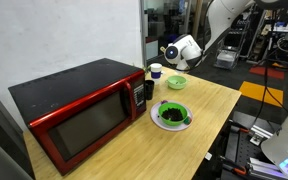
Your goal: Use the ladle to scoop some of the contents in the light green bowl into the green pot on the right
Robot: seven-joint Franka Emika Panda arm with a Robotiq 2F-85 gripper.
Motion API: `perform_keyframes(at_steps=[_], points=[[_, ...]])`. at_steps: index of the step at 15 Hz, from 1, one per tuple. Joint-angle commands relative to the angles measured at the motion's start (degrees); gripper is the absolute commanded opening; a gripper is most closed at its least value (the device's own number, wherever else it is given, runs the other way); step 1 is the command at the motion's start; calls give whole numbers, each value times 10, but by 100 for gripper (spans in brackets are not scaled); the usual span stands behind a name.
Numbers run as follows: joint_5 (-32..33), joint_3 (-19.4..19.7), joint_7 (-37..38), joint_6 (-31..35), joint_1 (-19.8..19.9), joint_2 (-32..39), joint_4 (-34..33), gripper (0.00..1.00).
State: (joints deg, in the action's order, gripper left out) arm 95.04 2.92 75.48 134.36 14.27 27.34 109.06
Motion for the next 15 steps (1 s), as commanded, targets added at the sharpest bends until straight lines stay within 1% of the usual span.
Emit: perform_keyframes(at_steps=[1, 4, 5, 7, 10, 11, 12, 13, 14, 15], points=[[-128, 1, -152, 85, 26, -34, 10, 6], [-254, 6, -288, 134, 34, -48, 26, 6], [-285, -26, -335, 137, 64, -53, 32, 6], [-357, -54, -425, 142, 89, -59, 44, 6], [-456, -124, -556, 110, 140, -75, 65, 6], [-492, -136, -601, 95, 147, -83, 65, 6], [-529, -138, -642, 81, 148, -92, 62, 6], [-556, -147, -672, 66, 154, -100, 60, 6], [-614, -71, -717, 66, 82, -117, 63, 6], [-645, -65, -751, 52, 74, -126, 60, 6]])
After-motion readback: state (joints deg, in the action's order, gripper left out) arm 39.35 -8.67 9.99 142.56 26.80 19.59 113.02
